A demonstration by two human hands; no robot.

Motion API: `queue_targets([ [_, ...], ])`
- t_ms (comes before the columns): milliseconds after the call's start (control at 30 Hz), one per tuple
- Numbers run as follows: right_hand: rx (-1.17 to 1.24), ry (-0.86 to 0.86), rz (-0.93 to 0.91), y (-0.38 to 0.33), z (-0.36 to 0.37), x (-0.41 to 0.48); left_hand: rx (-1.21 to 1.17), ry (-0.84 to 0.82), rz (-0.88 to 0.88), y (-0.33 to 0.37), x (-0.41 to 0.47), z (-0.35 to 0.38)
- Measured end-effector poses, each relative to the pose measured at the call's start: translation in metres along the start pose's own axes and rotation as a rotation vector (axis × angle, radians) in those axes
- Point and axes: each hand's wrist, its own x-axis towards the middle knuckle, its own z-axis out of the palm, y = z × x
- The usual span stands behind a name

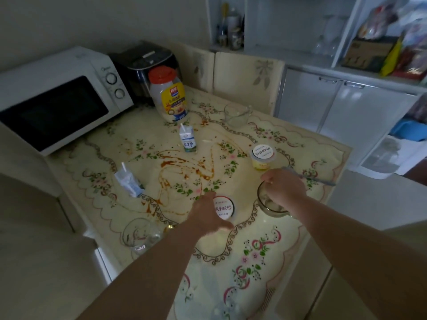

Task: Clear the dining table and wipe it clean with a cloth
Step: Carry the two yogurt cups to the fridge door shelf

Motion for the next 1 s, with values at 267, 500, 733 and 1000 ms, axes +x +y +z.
queue_targets([
  [267, 0.084, 0.019, -0.009, 0.003, -0.002, 0.048, -0.063, 0.146, -0.063, 0.024, 0.03, -0.032],
  [500, 0.12, -0.029, 0.115, 0.012, 0.007, 0.097, -0.158, 0.216, -0.13, 0.037, 0.058, -0.035],
  [733, 0.155, -0.079, 0.134, 0.008, 0.017, 0.135, -0.184, 0.235, -0.166, 0.038, 0.079, -0.032],
  [1000, 0.11, -0.065, 0.119, 0.004, 0.03, 0.152, -0.188, 0.228, -0.213, 0.034, 0.091, -0.035],
])
